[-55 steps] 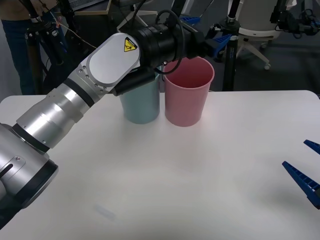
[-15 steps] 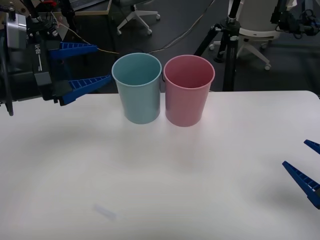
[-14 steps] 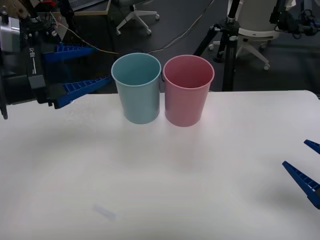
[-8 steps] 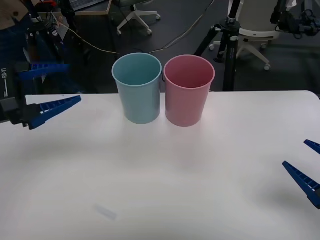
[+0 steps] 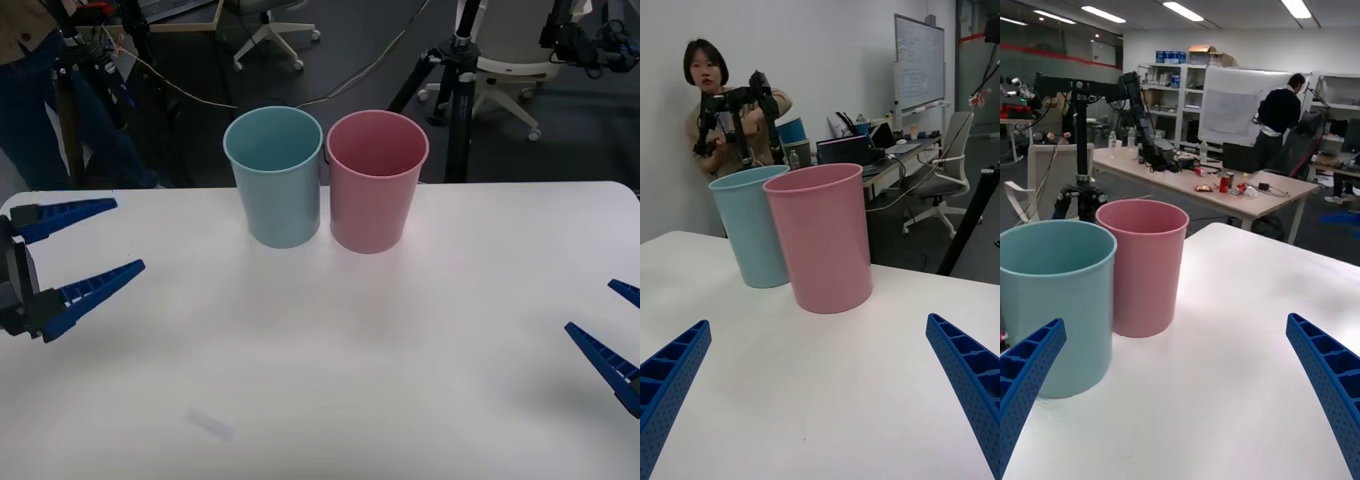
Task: Grasp the object on the table and drop it into the matching bin: aluminum can to the light blue bin, PET bottle to the pink bin.
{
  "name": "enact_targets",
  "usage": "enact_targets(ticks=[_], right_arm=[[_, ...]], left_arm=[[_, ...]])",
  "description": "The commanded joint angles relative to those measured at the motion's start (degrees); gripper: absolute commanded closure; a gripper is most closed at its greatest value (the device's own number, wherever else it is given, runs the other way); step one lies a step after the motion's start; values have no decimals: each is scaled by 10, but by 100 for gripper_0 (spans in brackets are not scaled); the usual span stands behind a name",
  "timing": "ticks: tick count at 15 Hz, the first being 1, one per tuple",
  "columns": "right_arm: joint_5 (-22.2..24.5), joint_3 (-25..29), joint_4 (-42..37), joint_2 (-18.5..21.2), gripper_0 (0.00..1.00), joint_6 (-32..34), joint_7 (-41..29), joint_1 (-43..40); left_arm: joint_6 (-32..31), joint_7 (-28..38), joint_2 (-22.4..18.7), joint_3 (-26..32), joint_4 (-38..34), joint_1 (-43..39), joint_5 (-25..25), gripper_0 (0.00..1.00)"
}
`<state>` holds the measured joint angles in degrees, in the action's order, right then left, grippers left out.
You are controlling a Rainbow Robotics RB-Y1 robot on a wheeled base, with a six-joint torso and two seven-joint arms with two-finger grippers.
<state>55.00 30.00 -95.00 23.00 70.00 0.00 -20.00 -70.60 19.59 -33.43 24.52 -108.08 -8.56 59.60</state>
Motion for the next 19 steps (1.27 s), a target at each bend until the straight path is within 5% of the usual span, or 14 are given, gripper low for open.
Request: enact_targets(ticks=[1, 4, 19], right_arm=[[0, 0, 0, 0, 0, 0, 0, 0], [0, 0, 0, 0, 0, 0, 0, 0], [0, 0, 0, 0, 0, 0, 0, 0]], left_arm=[[-6, -10, 43, 6, -23, -41, 0, 0], [-12, -26, 69, 30, -32, -73, 17, 0], [-8, -63, 70, 60, -42, -177, 6, 0]])
